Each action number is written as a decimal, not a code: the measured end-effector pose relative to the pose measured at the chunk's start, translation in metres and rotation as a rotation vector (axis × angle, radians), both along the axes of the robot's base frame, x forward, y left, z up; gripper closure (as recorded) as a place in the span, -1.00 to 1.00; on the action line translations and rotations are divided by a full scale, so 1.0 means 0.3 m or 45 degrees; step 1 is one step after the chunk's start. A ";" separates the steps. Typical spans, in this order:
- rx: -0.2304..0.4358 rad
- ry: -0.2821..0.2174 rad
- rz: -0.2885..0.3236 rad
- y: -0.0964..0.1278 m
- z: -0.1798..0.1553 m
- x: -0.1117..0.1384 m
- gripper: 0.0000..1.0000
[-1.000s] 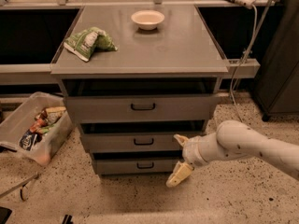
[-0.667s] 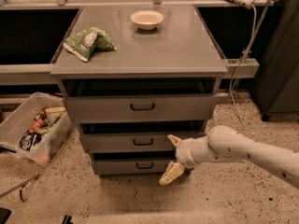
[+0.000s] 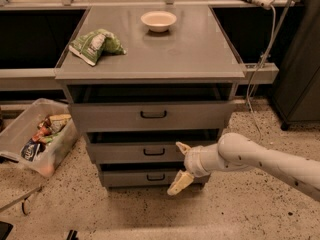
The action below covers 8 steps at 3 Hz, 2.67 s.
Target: Open middle drawer
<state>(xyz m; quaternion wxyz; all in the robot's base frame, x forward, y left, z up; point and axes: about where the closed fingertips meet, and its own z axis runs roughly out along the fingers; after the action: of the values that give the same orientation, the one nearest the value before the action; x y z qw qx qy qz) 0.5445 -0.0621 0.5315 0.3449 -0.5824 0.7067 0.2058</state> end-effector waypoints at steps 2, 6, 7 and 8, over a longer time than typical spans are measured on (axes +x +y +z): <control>0.034 -0.101 0.153 0.190 -0.057 0.268 -1.00; 0.007 -0.085 0.085 0.191 -0.295 0.367 -1.00; -0.013 -0.086 0.057 0.176 -0.345 0.434 -1.00; -0.020 -0.066 0.052 0.181 -0.368 0.451 -1.00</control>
Offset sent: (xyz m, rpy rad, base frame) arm 0.1033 0.0699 -0.0100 0.0391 -0.1147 0.1525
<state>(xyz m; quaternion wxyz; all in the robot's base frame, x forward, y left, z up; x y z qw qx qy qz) 0.6796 -0.0077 0.4209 0.3543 -0.6047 0.6870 0.1921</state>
